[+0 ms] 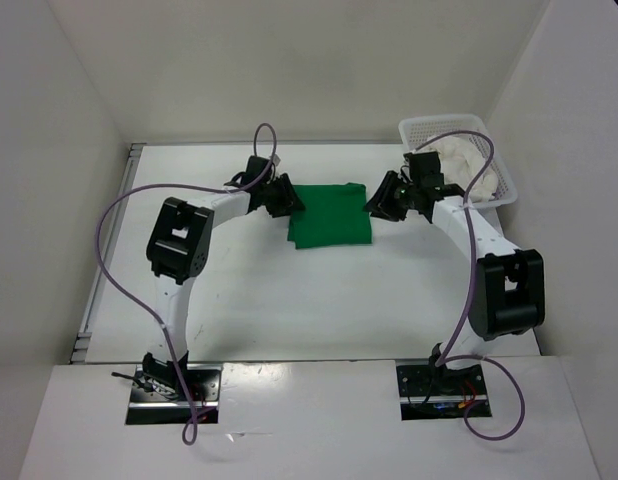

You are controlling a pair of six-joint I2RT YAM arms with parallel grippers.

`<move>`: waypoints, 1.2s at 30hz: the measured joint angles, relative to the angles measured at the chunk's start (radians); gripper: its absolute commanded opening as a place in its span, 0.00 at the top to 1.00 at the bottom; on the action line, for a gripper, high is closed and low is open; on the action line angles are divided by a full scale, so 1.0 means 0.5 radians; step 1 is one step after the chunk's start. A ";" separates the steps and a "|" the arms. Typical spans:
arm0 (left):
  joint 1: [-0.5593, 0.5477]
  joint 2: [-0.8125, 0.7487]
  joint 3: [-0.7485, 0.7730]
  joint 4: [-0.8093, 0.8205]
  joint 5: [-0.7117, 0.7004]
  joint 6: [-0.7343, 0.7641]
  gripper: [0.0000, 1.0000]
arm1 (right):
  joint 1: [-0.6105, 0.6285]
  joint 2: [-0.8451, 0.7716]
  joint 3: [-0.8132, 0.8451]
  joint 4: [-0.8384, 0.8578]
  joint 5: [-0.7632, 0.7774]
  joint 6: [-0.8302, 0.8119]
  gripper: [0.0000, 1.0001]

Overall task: Fold and stack the t-shirts
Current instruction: Put the neatly folded tshirt into the corner of the board with the left arm

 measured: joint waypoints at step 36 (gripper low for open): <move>1.478 -0.279 -0.301 -0.021 -0.054 -0.077 0.00 | 0.000 -0.041 -0.161 -0.002 -0.189 -0.011 0.45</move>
